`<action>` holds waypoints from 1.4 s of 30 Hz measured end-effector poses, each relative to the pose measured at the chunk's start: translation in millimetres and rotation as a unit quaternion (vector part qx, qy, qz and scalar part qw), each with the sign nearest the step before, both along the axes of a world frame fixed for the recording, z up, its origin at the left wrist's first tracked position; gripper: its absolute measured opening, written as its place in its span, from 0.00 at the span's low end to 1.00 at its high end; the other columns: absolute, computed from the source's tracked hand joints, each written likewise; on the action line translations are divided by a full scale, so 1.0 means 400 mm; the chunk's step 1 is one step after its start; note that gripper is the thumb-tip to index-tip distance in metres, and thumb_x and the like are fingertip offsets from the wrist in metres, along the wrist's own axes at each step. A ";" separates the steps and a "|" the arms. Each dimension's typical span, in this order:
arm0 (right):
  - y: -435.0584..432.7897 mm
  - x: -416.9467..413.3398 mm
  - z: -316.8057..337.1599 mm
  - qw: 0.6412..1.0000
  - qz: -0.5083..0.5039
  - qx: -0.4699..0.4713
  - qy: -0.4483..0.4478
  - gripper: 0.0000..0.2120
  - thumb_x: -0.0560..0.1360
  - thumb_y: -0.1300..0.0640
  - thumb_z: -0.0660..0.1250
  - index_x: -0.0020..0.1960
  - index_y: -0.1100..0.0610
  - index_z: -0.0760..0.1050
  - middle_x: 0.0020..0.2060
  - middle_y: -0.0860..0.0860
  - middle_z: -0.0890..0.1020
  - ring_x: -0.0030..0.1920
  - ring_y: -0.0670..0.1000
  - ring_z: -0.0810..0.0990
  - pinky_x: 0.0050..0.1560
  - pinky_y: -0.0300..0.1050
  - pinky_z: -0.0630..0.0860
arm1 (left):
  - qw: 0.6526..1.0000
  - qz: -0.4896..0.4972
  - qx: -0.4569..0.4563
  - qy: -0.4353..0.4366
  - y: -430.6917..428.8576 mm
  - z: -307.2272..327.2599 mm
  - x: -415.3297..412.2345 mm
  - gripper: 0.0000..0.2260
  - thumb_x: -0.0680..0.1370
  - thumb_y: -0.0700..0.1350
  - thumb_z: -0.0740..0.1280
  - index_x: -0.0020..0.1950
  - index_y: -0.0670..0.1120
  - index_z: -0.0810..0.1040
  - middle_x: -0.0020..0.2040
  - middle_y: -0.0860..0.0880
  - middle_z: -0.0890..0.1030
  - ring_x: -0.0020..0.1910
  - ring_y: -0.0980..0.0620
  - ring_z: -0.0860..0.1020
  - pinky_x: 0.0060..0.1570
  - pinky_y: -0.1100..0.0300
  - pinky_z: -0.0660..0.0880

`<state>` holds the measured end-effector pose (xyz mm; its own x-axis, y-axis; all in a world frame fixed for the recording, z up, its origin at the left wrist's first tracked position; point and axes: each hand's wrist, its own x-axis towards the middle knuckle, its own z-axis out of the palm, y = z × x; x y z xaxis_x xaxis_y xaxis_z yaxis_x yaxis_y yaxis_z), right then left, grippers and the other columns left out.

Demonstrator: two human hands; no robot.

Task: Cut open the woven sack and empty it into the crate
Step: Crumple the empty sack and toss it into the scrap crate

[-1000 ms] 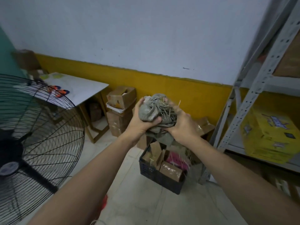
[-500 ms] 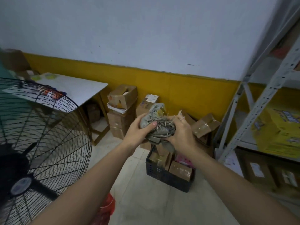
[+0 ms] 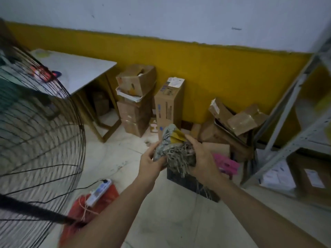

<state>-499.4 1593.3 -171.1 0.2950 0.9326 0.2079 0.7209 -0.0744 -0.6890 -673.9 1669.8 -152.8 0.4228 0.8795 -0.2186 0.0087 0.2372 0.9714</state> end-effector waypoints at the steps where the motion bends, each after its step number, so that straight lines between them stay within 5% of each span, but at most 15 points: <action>1: 0.014 0.006 -0.075 1.000 -0.019 0.006 0.016 0.40 0.69 0.50 0.77 0.75 0.48 0.61 0.67 0.51 0.74 0.64 0.46 0.72 0.66 0.47 0.71 | 1.000 0.003 0.000 0.003 0.017 -0.070 0.010 0.20 0.76 0.32 0.71 0.60 0.54 0.79 0.54 0.47 0.86 0.51 0.48 0.85 0.45 0.53 0.83; 6: 0.063 0.039 -0.515 0.999 -0.033 0.010 -0.042 0.31 0.65 0.53 0.80 0.65 0.55 0.73 0.58 0.54 0.79 0.59 0.56 0.77 0.54 0.38 0.68 | 0.997 -0.001 0.047 0.056 0.082 -0.515 0.049 0.21 0.74 0.33 0.73 0.65 0.47 0.77 0.56 0.45 0.85 0.52 0.50 0.84 0.41 0.62 0.80; 11: 0.090 0.057 -0.951 0.975 -0.052 -0.058 -0.206 0.32 0.64 0.40 0.73 0.66 0.47 0.73 0.53 0.53 0.73 0.53 0.57 0.73 0.47 0.51 0.73 | 0.992 -0.009 0.054 0.113 0.095 -0.969 0.058 0.20 0.76 0.36 0.71 0.66 0.48 0.73 0.56 0.44 0.82 0.49 0.49 0.82 0.37 0.65 0.79; 18: 0.131 0.028 -1.371 0.963 -0.023 -0.182 -0.199 0.38 0.74 0.49 0.69 0.78 0.42 0.53 0.66 0.56 0.69 0.61 0.60 0.75 0.50 0.50 0.76 | 0.986 0.016 -0.006 0.167 0.122 -1.429 0.056 0.18 0.77 0.40 0.72 0.64 0.48 0.72 0.52 0.46 0.80 0.46 0.47 0.82 0.34 0.57 0.82; 26: 0.208 0.021 -1.566 0.945 -0.011 -0.256 -0.201 0.38 0.76 0.63 0.67 0.78 0.45 0.53 0.66 0.54 0.72 0.57 0.60 0.78 0.47 0.48 0.74 | 0.980 0.026 -0.017 0.197 0.197 -1.654 0.047 0.18 0.75 0.37 0.73 0.59 0.50 0.72 0.54 0.47 0.81 0.46 0.50 0.83 0.38 0.54 0.83; 29: 0.237 0.023 -1.617 0.958 -0.003 -0.256 -0.132 0.39 0.76 0.65 0.66 0.79 0.44 0.52 0.70 0.53 0.70 0.64 0.57 0.74 0.56 0.49 0.75 | 0.982 0.011 -0.034 0.185 0.232 -1.695 0.045 0.20 0.75 0.33 0.71 0.63 0.48 0.72 0.58 0.49 0.78 0.47 0.56 0.80 0.34 0.63 0.81; 35: 0.254 0.020 -1.706 0.944 0.078 -0.314 -0.060 0.53 0.73 0.57 0.71 0.76 0.38 0.31 0.79 0.50 0.52 0.76 0.59 0.59 0.68 0.58 0.69 | 0.983 -0.085 -0.046 0.155 0.246 -1.741 0.047 0.21 0.79 0.36 0.65 0.67 0.55 0.70 0.58 0.52 0.77 0.51 0.58 0.78 0.36 0.72 0.77; 39: 0.242 0.034 -1.690 0.949 0.068 -0.291 -0.101 0.53 0.72 0.51 0.71 0.74 0.34 0.30 0.77 0.52 0.57 0.70 0.61 0.68 0.57 0.56 0.75 | 0.984 -0.076 0.043 0.153 0.257 -1.726 0.049 0.18 0.78 0.43 0.67 0.62 0.62 0.73 0.61 0.54 0.76 0.59 0.59 0.78 0.49 0.65 0.79; 42: 0.240 0.060 -1.614 0.953 0.048 -0.273 -0.123 0.50 0.70 0.37 0.68 0.74 0.33 0.32 0.71 0.54 0.66 0.61 0.60 0.75 0.53 0.54 0.77 | 0.957 -0.094 0.138 0.238 0.287 -1.686 0.045 0.21 0.75 0.55 0.65 0.68 0.61 0.70 0.66 0.57 0.71 0.64 0.61 0.71 0.62 0.55 0.75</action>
